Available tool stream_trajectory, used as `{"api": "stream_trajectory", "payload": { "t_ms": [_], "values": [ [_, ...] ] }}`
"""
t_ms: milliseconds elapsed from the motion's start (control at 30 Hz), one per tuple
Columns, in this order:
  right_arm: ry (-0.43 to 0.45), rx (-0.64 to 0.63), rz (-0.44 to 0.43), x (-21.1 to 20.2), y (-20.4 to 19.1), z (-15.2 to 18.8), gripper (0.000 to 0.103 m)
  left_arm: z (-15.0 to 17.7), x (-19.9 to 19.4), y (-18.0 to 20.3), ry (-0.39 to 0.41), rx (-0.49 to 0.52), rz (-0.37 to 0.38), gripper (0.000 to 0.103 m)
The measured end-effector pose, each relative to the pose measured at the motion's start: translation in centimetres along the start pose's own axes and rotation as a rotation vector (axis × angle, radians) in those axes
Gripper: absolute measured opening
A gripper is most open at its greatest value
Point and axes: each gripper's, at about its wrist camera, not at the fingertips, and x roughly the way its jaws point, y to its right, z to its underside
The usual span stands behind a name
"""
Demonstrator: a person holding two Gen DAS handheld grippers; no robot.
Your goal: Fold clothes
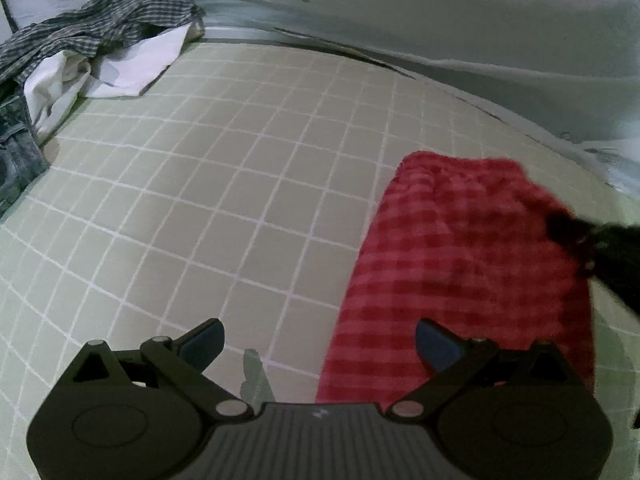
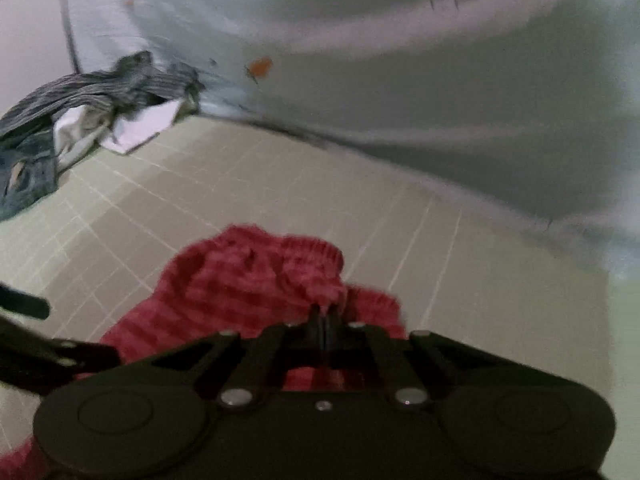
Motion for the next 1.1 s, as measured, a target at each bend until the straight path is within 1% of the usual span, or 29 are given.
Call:
{"api": "stream_trajectory", "payload": {
  "t_ms": [100,167,200,267,300,333,367,433,633,767,800,867,900,967,1033,1067,1100],
  "values": [
    [0.063,0.02,0.045,-2.3,0.7,-0.8,0.001,0.2,-0.4,-0.1,0.01,0.007,0.009,0.101],
    [0.062,0.058,0.079,-2.3,1.7,-0.7,0.002,0.2,-0.5,-0.2,0.013,0.011,0.015,0.101],
    [0.022,0.077,0.103,-1.6,2.2,-0.4,0.003,0.3,-0.6,-0.4,0.009,0.009,0.017,0.101],
    [-0.087,0.111,0.152,0.3,3.3,0.4,0.01,0.5,-0.8,-0.8,-0.001,0.004,0.027,0.101],
    [-0.123,0.132,0.164,0.7,3.9,0.9,0.011,0.7,-1.0,-1.0,-0.006,-0.001,0.034,0.101],
    [-0.141,0.161,0.166,0.6,4.5,1.5,0.021,1.0,-1.2,-1.3,-0.012,-0.004,0.038,0.101],
    [-0.151,0.195,0.163,0.1,4.9,2.1,0.034,1.4,-1.5,-1.6,-0.018,-0.005,0.039,0.101],
    [-0.166,0.259,0.155,-1.3,5.7,3.5,0.044,2.3,-2.0,-2.4,-0.032,-0.012,0.033,0.101],
    [-0.273,0.465,0.078,-5.9,5.1,9.8,0.047,5.7,-2.8,-5.2,-0.133,-0.09,0.05,0.101],
    [-0.334,0.568,0.064,-8.8,3.6,14.2,0.048,8.1,-3.3,-5.6,-0.182,-0.06,0.049,0.101],
    [-0.33,0.585,0.059,-9.6,3.1,15.1,0.049,8.7,-3.3,-5.6,-0.196,-0.057,0.056,0.101],
    [-0.33,0.587,0.059,-10.8,2.4,16.1,0.055,10.0,-3.2,-5.7,-0.222,-0.057,0.073,0.099],
    [-0.329,0.582,0.06,-11.4,2.0,16.6,0.056,10.5,-3.2,-5.6,-0.227,-0.054,0.079,0.099],
    [-0.321,0.566,0.062,-12.4,1.1,17.5,0.056,11.3,-3.6,-5.3,-0.21,-0.018,0.085,0.099],
    [-0.315,0.548,0.061,-13.3,0.1,18.3,0.053,12.0,-3.9,-4.8,-0.204,0.017,0.087,0.095],
    [-0.313,0.537,0.056,-13.5,-0.4,18.4,0.045,12.4,-4.1,-4.5,-0.2,0.035,0.086,0.093],
    [-0.312,0.526,0.051,-13.7,-0.9,18.5,0.043,12.8,-4.3,-4.2,-0.197,0.056,0.081,0.091]
  ]
}}
